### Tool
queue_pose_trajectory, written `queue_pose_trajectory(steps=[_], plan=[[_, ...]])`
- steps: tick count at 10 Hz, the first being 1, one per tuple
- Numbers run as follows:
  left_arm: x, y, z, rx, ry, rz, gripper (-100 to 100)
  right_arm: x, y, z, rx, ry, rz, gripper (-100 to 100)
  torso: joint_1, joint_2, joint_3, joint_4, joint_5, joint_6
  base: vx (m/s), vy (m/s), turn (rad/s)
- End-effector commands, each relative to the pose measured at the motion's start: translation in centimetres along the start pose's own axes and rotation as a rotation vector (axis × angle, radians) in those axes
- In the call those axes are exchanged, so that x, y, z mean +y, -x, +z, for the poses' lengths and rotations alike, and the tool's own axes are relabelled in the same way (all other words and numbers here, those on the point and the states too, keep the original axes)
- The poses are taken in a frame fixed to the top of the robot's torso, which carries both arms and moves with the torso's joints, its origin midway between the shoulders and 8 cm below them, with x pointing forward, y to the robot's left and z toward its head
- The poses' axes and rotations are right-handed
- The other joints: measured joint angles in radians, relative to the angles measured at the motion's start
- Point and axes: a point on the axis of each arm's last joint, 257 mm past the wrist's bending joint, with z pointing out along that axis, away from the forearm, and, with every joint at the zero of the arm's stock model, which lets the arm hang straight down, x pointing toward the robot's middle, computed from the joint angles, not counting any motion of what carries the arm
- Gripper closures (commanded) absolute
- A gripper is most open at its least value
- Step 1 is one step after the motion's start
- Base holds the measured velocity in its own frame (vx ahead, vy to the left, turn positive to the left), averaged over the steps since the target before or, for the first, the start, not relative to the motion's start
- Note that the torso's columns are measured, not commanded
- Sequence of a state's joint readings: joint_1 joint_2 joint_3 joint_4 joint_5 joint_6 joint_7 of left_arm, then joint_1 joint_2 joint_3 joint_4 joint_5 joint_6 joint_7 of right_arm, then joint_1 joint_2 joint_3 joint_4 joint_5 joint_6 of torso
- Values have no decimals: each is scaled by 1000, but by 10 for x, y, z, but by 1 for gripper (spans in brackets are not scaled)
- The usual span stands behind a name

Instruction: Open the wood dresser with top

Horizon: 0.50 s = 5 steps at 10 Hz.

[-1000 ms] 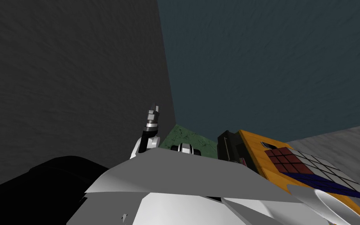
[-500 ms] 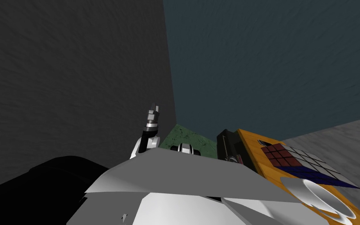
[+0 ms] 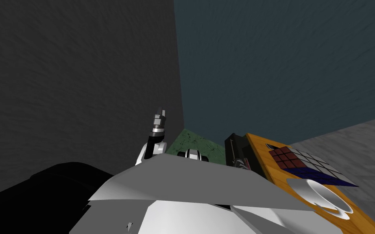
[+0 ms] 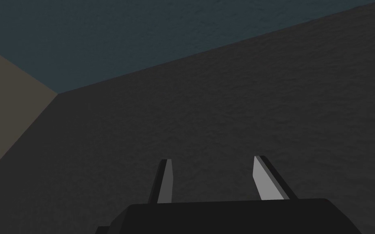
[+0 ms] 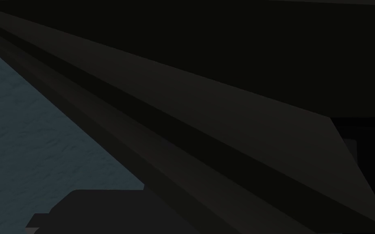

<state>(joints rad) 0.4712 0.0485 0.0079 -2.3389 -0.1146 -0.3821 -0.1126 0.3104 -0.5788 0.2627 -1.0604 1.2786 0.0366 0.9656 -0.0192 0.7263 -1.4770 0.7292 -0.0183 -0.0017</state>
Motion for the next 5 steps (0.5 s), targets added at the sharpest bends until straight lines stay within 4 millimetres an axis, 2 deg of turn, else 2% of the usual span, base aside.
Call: queue_pose_trajectory(steps=[1, 3, 4, 5], plan=[[0, 0, 0, 0, 0, 0, 0, 21, -8, 0, 17, 41, 1, 100, -1, -3, -2, -2, 0, 1, 9, 1, -4], [0, 0, 0, 0, 0, 0, 0, 21, -8, 0, 17, 41, 1, 100, -2, -2, -1, -2, -2, 0, 5, -3, -7], [0, 0, 0, 0, 0, 0, 0, 11, 11, 13, -12, 40, 13, 100, -3, -1, 0, -2, -3, 0, -93, 36, 27], [0, 0, 0, 0, 0, 0, 0, -2, 15, 20, -15, 25, 10, 100, -2, 1, 2, -1, -6, -4, -134, 62, 43]])
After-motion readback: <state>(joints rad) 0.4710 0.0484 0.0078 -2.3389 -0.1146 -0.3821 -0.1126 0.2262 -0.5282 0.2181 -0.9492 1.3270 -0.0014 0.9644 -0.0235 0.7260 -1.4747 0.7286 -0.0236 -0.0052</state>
